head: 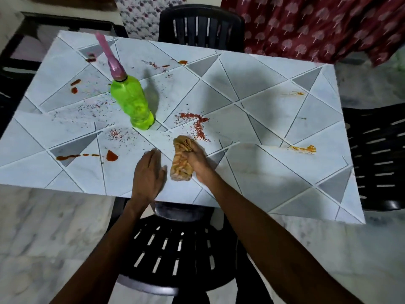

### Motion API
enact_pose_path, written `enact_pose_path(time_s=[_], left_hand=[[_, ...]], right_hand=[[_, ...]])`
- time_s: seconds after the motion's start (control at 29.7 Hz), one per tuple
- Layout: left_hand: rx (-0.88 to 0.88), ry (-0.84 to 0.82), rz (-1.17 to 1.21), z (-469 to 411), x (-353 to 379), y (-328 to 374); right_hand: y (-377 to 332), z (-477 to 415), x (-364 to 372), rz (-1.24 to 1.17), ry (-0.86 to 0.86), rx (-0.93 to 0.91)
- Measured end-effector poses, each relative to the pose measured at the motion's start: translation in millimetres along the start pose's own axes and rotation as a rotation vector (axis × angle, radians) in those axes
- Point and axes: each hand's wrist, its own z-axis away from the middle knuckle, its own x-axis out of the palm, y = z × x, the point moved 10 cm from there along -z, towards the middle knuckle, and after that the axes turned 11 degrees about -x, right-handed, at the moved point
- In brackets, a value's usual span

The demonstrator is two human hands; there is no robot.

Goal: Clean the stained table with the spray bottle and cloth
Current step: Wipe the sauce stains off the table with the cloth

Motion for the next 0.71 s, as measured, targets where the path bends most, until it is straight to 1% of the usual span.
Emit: enact_pose_path(time_s=[0.07, 0.17, 0.27, 0.37, 0.47, 0.54, 0.57, 0.64, 0.71], left_hand=[[0.010, -0.028, 0.001, -1.8, -0.4, -8.6], [-0.030, -0.067, -0.007, -1.7, 4.0, -18.2], [-0.025, -0.116, -0.007, 4.9, 4.0, -20.4], [-0.022, -0.140, 0.002, 8.8, 2.0, -18.8], [-0.030, -0.172, -0.007, 15.0, -0.2, -18.3], [-0.017, -0.180, -0.016, 18.6, 0.1, -20.8], [-0.009, -0.166, -0.022, 19.1, -1.1, -21.4], [-0.007, -0.181, -0.018, 18.7, -0.6, -25.1], [0.001, -0.177, -0.004, 17.4, -2.1, -25.2]], right_hand=[[0.7, -2.5, -3.0, 0.023, 0.005, -0.034], [-11.4, 20.6, -38.8, -0.015, 0.056, -0.087], [-22.6, 64.0, -95.2, -0.078, 0.167, -0.149], [-9.3, 98.1, -165.4, -0.211, 0.297, -0.128], [2.9, 131.7, -227.6, -0.253, 0.431, -0.119], [12.6, 144.0, -254.6, -0.277, 0.498, -0.134], [19.7, 144.3, -260.1, -0.282, 0.527, -0.121], [34.0, 142.0, -245.1, -0.343, 0.545, -0.060], [48.3, 130.3, -213.8, -0.349, 0.496, 0.007]])
